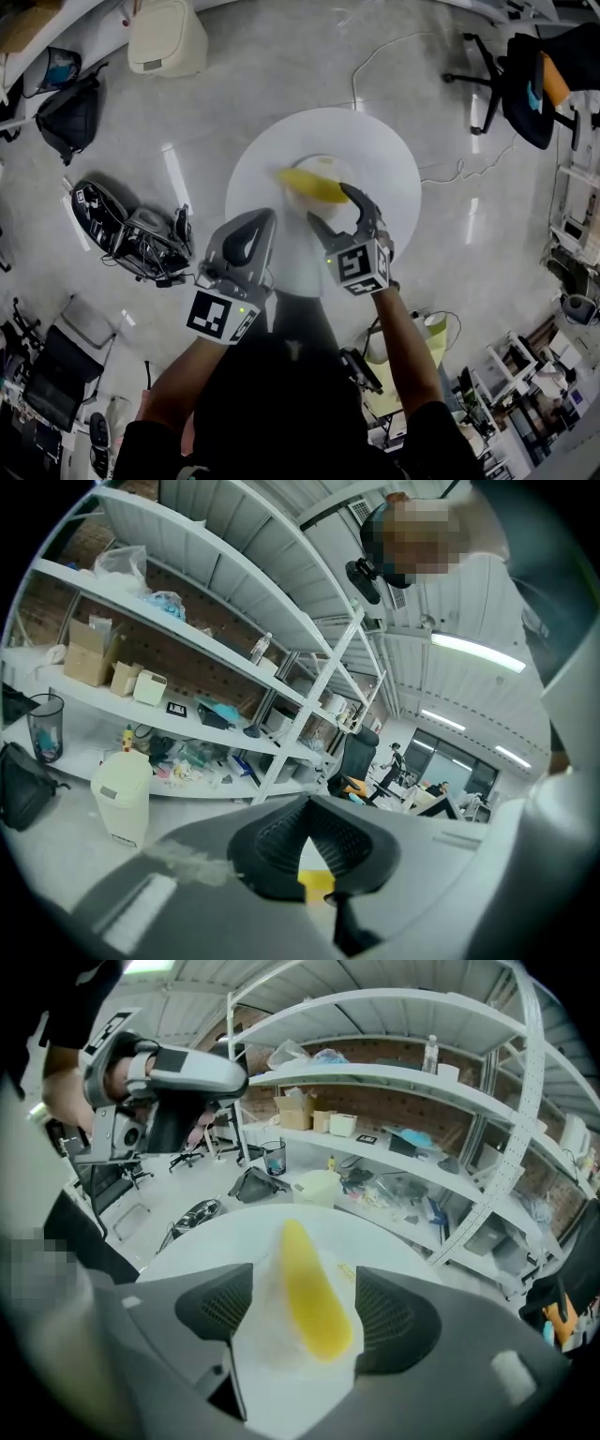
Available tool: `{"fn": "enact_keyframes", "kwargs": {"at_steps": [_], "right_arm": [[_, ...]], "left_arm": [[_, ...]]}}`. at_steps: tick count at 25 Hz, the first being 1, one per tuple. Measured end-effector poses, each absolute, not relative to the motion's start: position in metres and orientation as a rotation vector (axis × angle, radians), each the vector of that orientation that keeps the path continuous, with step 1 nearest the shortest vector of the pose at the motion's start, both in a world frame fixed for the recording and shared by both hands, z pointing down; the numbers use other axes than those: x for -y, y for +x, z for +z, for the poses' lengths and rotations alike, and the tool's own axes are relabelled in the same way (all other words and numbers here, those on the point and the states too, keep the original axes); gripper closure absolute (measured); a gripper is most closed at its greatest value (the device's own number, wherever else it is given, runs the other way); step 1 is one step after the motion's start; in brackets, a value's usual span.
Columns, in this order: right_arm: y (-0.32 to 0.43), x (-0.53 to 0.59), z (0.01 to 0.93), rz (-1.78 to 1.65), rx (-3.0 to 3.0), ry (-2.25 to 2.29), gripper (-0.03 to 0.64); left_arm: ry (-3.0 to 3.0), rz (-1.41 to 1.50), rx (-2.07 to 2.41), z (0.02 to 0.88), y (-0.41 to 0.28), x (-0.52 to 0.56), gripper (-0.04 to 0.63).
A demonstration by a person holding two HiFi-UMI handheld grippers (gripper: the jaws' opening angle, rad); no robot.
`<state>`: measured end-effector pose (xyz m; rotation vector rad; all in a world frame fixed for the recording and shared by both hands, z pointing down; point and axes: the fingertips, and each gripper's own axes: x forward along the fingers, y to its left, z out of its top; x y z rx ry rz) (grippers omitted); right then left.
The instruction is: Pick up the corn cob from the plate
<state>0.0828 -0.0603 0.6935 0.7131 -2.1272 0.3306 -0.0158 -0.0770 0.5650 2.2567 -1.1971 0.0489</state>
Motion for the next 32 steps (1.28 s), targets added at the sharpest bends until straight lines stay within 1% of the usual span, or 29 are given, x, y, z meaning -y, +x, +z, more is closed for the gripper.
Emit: {"fn": "enact_keyframes", "kwargs": {"at_steps": [10,20,28,32], "right_arm": [[0.074,0.062,0.729,0.198,2.021,0.380,0.247],[0.070,0.065,0.750,0.157,1.922,0.190,0.247],[0.065,0.061,0.766,0.139,1.876,0.130,0.249],[0.065,0.059,0.769,0.158,1.869,0.111,0.267]], "left_arm": [[2.239,0.044,1.197,0.575,-0.018,0.083,0.595],[2.223,0.051,1.198,0.582,-0.019,0.084,0.595],[2.218,0.048,1.197,0.584,-0.022,0.085,0.595],[2.216,0.042,1.195,0.584,-0.021,0.084,0.595]]}}
